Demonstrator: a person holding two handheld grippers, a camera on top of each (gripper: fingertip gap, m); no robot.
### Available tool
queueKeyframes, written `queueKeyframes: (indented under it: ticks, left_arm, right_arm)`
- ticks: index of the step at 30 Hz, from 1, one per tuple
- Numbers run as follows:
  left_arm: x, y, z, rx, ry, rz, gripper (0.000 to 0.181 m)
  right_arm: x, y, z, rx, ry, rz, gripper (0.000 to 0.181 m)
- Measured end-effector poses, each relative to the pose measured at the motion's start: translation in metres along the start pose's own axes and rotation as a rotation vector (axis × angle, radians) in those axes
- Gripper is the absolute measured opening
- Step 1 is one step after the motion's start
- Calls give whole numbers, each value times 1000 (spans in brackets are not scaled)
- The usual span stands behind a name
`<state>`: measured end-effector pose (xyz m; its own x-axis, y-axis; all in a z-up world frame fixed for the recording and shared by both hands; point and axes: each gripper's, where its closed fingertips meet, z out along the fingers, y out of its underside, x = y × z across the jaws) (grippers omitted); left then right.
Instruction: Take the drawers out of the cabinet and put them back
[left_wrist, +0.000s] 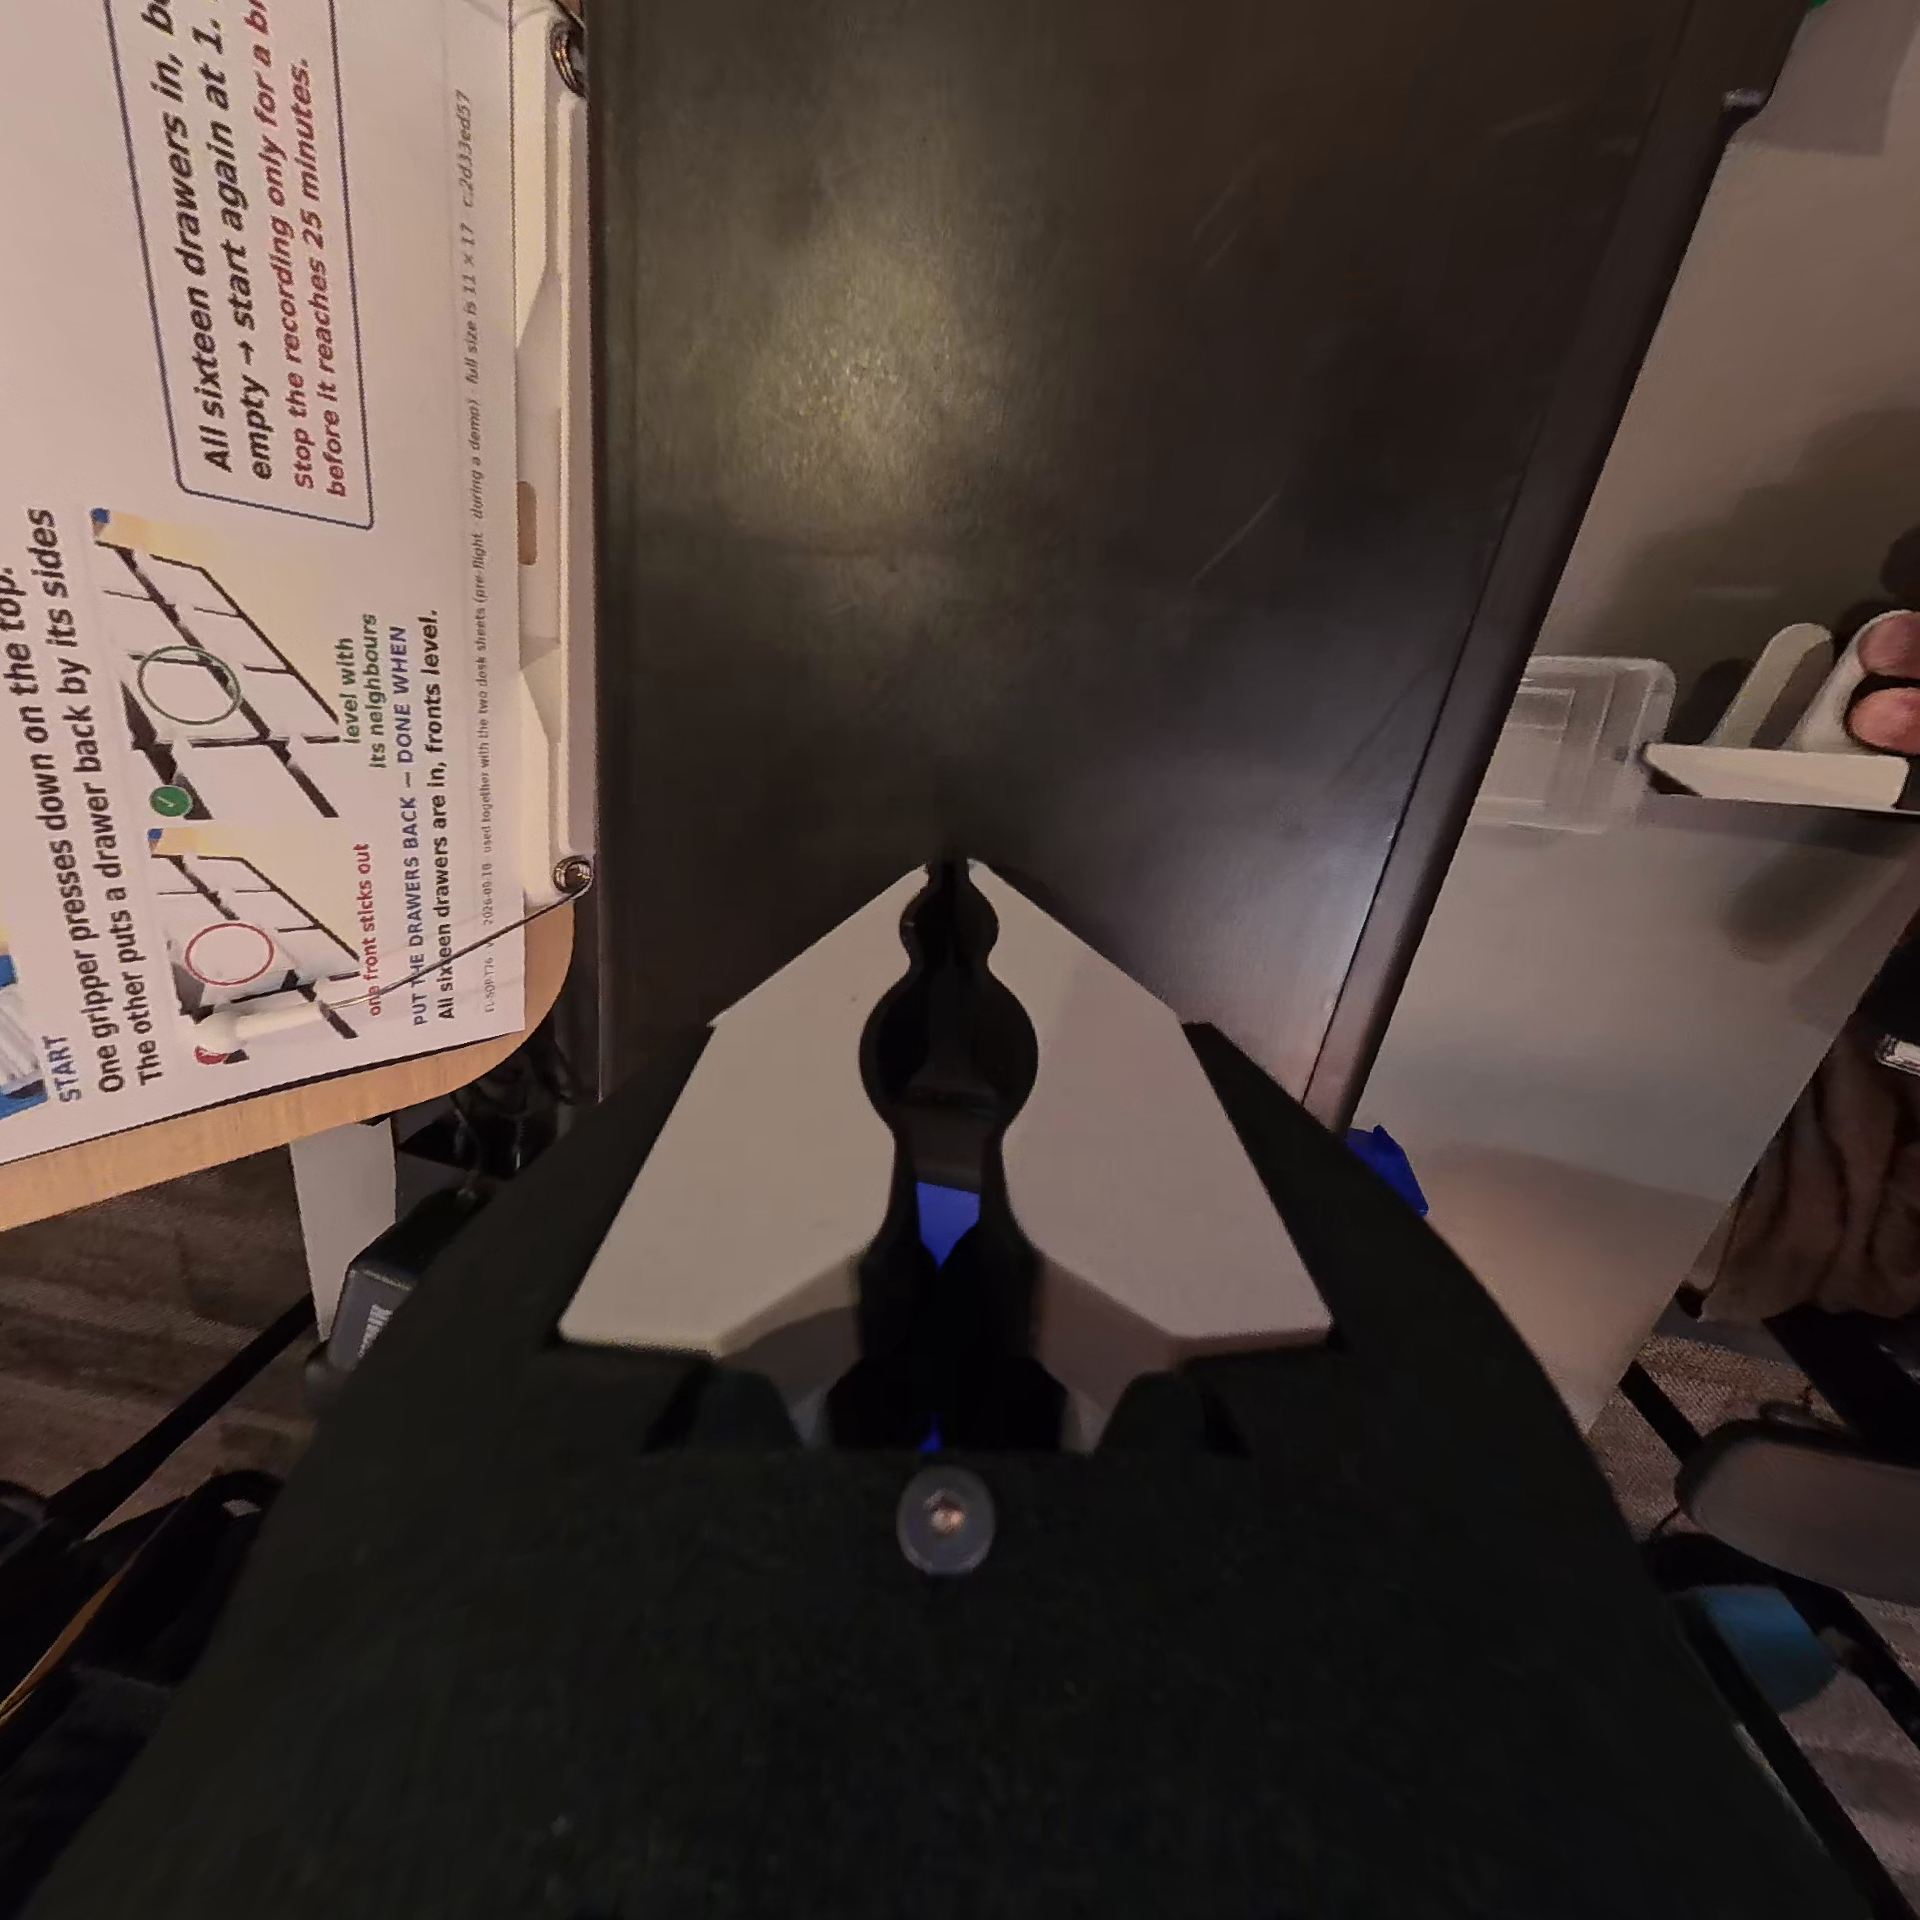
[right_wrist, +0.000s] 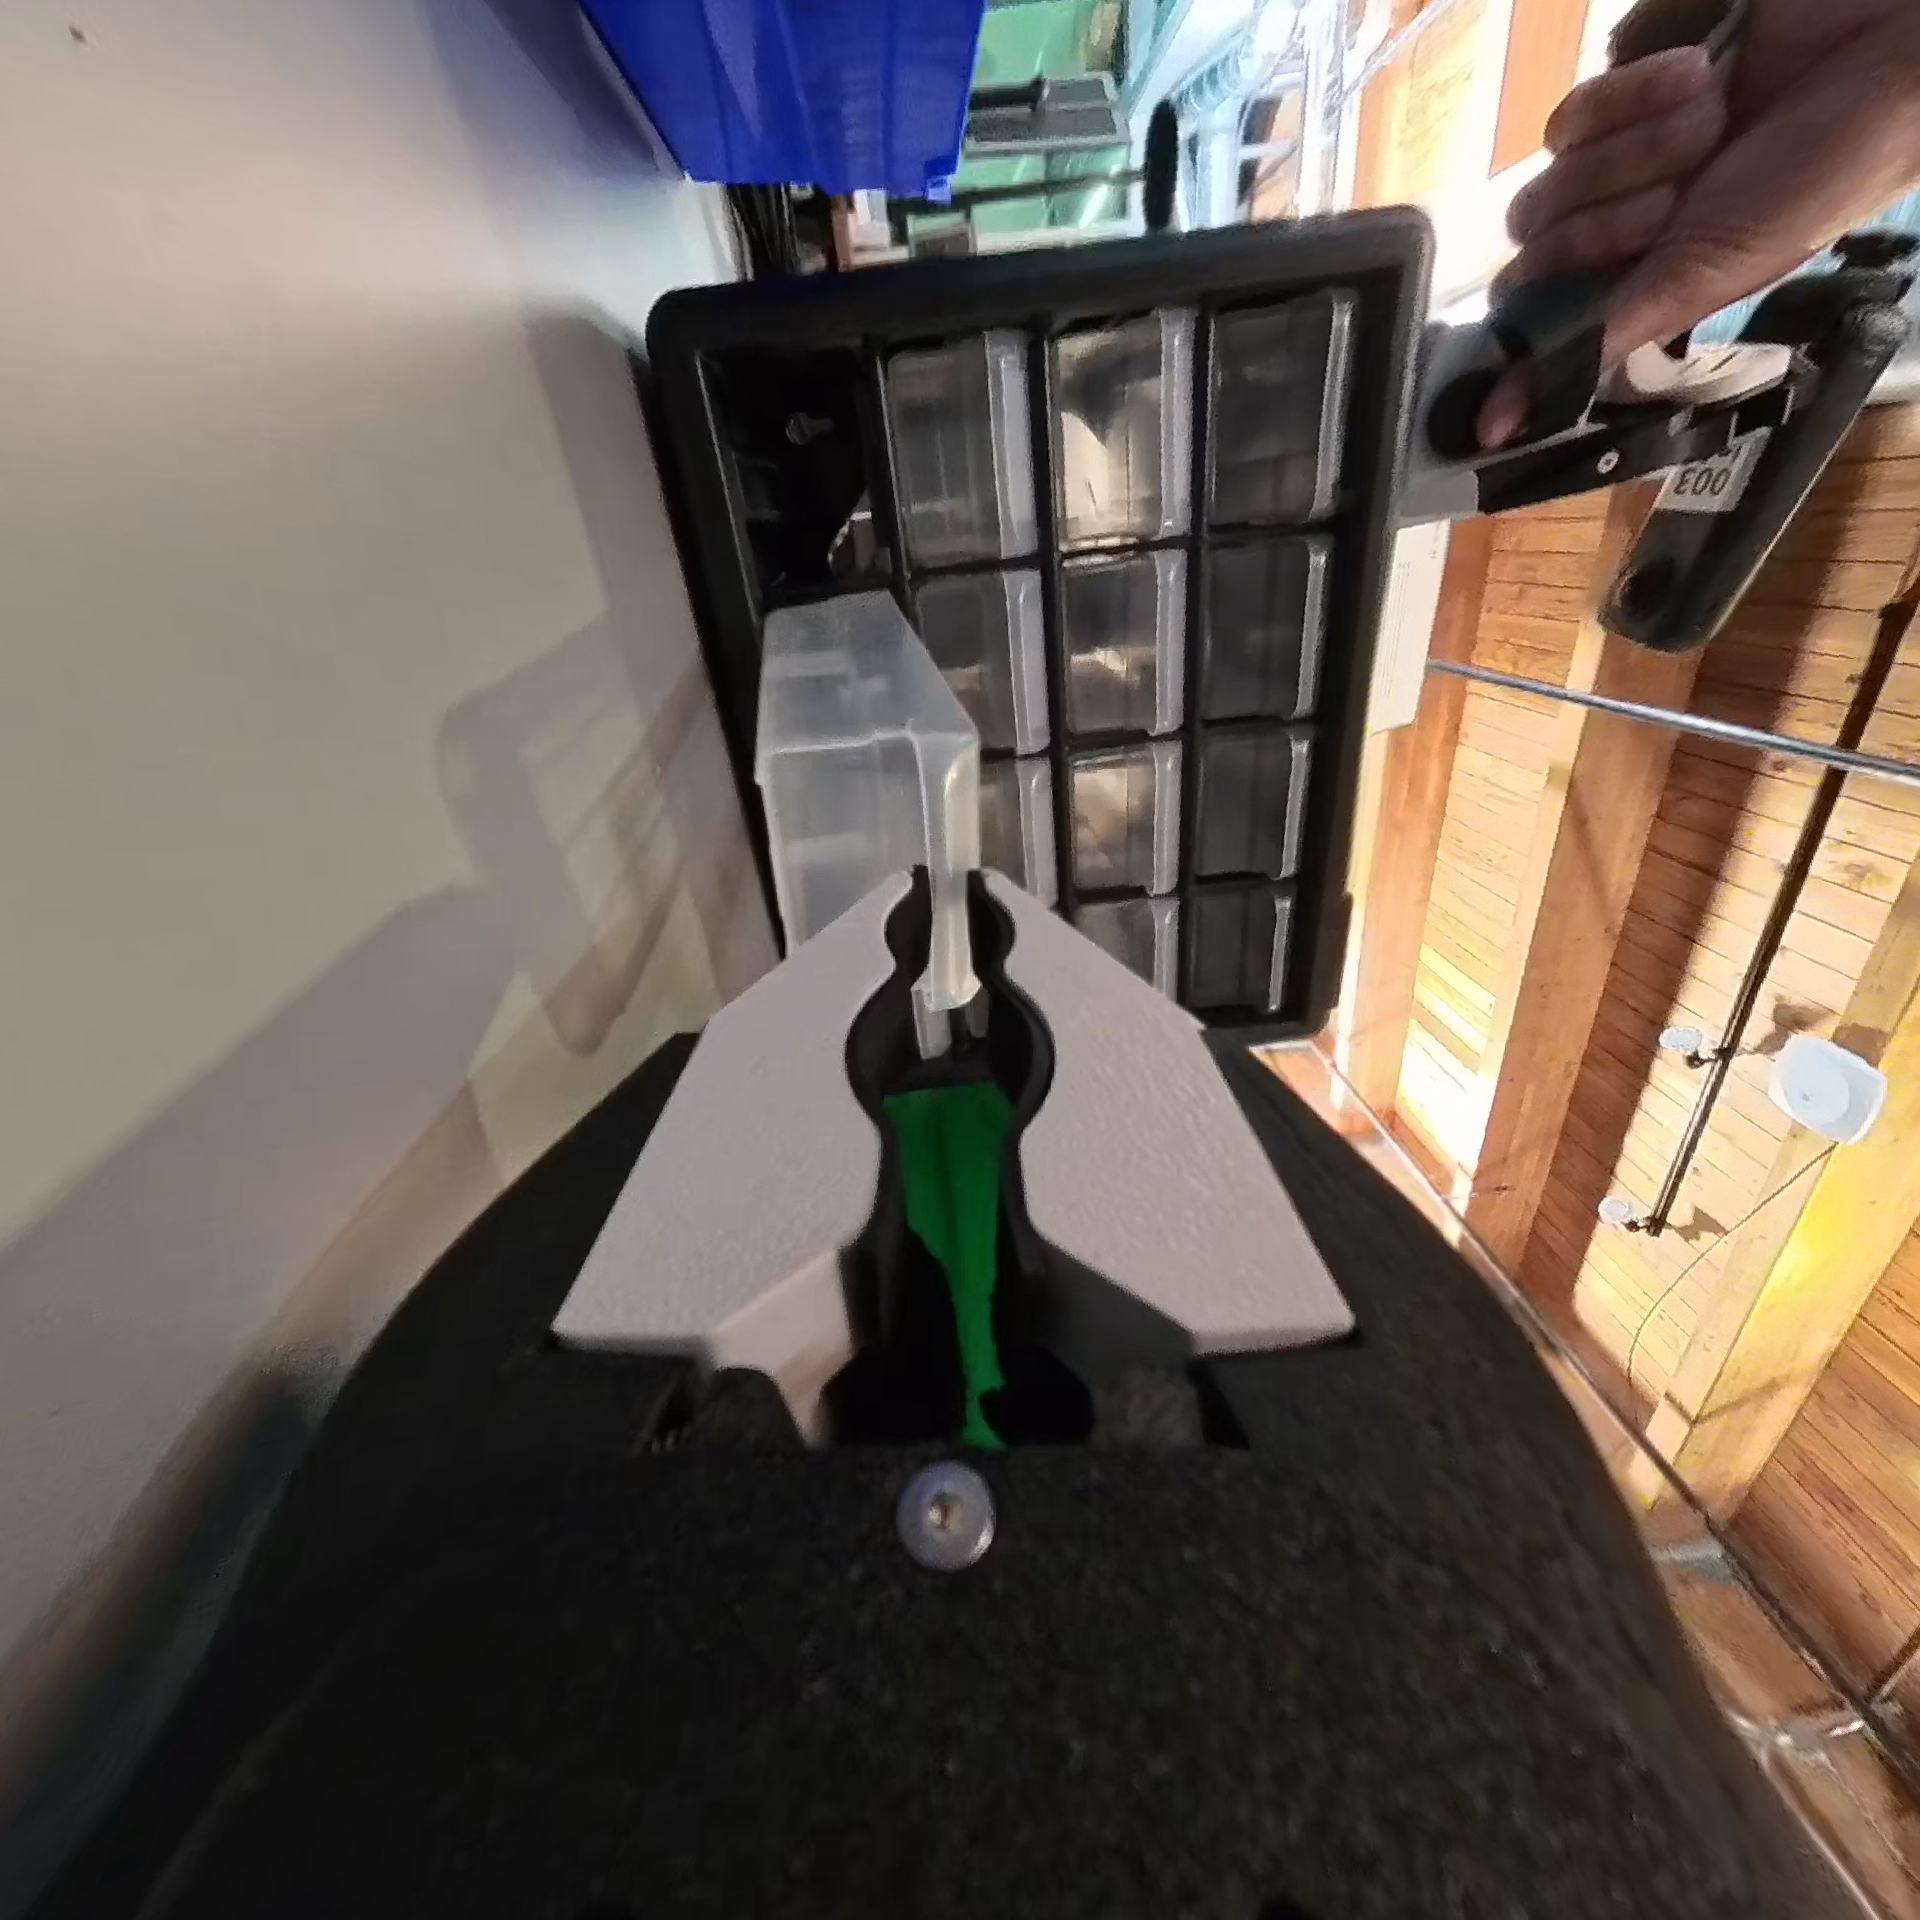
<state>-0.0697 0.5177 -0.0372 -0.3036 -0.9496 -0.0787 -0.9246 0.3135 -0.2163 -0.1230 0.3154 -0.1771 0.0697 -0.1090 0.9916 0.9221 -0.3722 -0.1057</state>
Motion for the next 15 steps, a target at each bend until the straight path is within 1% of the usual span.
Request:
queueKeyframes:
  ticks: [3,8,10,15]
  left_arm:
    - [2,0,0,-5,17,-7,0]
    - [2,0,0,6,25,-10,0]
    - [2,0,0,6,22,-9,0]
    - [2,0,0,-6,24,-6,0]
  right_arm:
    - [0,4,-2,-13,-1,8,5]
    - [-5,-18,0,54,7,-110,6]
    - [2,-22,0,35,1,-92,5]
    - [27,-16,0,-6,-1,-51,2]
